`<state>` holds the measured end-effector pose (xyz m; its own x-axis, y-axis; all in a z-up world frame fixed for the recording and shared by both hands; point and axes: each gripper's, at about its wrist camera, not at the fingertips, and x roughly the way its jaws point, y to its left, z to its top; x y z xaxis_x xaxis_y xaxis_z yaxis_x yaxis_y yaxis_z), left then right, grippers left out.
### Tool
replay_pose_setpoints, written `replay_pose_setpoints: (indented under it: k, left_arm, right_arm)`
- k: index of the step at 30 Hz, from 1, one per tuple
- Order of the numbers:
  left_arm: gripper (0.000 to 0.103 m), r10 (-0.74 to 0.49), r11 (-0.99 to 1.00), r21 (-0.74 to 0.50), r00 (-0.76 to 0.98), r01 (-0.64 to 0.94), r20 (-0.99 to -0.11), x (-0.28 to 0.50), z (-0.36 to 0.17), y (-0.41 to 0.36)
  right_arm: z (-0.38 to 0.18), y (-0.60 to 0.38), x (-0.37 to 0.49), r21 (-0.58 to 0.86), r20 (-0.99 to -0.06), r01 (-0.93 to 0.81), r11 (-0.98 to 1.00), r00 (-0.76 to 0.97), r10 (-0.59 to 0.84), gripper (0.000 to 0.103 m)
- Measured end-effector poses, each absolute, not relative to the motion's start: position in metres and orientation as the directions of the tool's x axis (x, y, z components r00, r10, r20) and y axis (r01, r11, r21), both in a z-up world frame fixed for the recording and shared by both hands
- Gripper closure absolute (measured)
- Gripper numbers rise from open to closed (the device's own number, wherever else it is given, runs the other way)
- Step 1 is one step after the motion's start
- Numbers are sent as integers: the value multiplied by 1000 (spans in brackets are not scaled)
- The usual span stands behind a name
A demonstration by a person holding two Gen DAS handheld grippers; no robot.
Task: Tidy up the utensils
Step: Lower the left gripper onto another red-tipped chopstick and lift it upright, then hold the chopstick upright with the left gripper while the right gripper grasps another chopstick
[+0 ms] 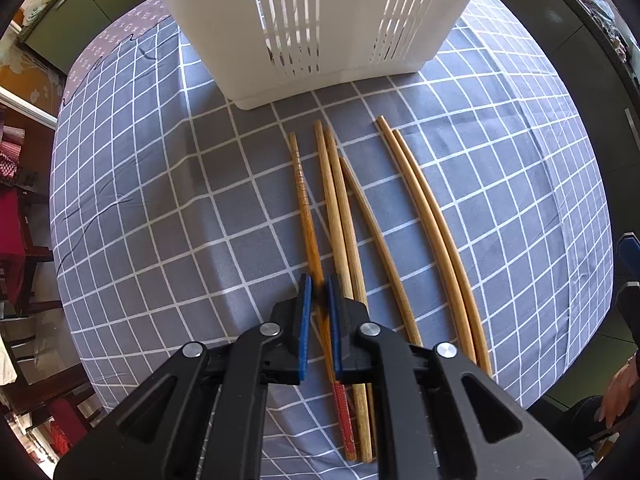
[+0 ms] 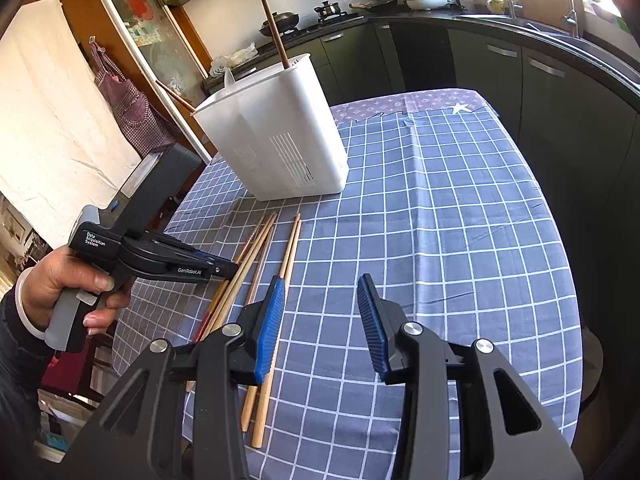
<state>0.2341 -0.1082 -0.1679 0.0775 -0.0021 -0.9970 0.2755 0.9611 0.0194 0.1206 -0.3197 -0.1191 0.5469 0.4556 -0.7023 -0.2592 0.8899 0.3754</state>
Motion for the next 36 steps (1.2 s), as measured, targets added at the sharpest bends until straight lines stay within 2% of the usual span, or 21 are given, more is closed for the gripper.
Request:
replay_pose_setpoints:
  k: [11,26,36]
  left_arm:
    - [96,-46,965,-12,124,260,-991,230,-161,-90]
    - [96,-142,962,-51,335,267,-931,191,-75,-63]
    - [96,-178,959,-56,433,279,-884,159,-39,-50]
  right_arm:
    - [-117,-322,119,375,-702,-259,890,547,455,65]
    - [-122,-310,123,363,-720,-270,892,527,452,63]
    - [-129,-295,130,323,-756,-283,903,496,426,63]
